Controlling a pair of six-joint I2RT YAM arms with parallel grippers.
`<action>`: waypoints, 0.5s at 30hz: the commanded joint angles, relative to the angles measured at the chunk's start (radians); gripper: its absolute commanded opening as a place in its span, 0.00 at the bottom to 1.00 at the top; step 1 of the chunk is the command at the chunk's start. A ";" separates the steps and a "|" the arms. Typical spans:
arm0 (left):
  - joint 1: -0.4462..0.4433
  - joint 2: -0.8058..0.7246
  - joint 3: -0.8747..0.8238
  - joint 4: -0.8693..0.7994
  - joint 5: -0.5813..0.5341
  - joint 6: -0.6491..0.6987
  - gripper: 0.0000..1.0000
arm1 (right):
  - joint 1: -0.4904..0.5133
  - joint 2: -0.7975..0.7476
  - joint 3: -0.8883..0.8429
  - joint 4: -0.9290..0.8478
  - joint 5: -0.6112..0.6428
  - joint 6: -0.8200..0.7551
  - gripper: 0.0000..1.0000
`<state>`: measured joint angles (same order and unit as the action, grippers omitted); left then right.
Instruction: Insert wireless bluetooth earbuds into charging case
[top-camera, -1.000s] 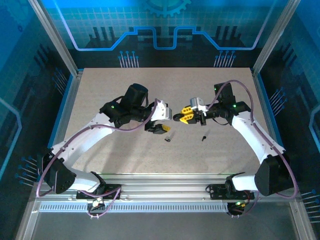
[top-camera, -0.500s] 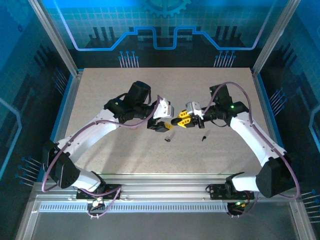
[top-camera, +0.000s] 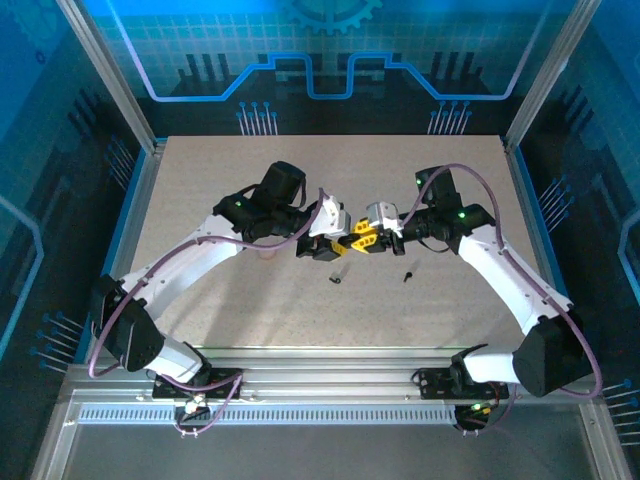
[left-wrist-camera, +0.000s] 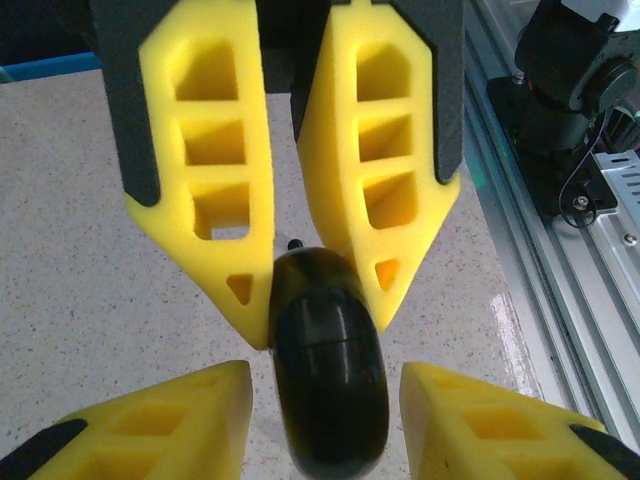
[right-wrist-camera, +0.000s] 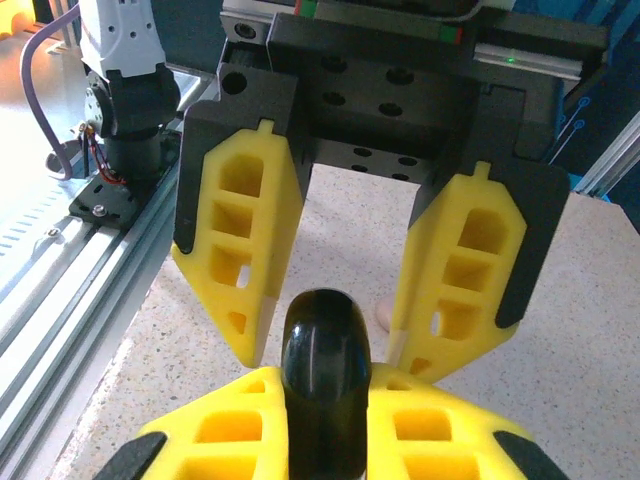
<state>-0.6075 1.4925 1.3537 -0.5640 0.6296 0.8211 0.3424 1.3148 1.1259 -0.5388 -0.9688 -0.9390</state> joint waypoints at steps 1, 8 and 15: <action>0.003 0.011 0.035 -0.027 0.027 0.034 0.38 | 0.019 -0.023 0.028 0.010 -0.001 0.019 0.05; 0.003 0.012 0.054 -0.043 0.032 0.037 0.25 | 0.024 -0.027 0.031 0.000 0.015 0.021 0.05; 0.004 -0.019 0.028 -0.010 0.044 0.028 0.18 | -0.002 -0.072 -0.023 0.068 0.026 0.098 0.26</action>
<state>-0.6056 1.4994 1.3720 -0.5789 0.6334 0.8444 0.3515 1.2873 1.1217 -0.5236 -0.9291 -0.8818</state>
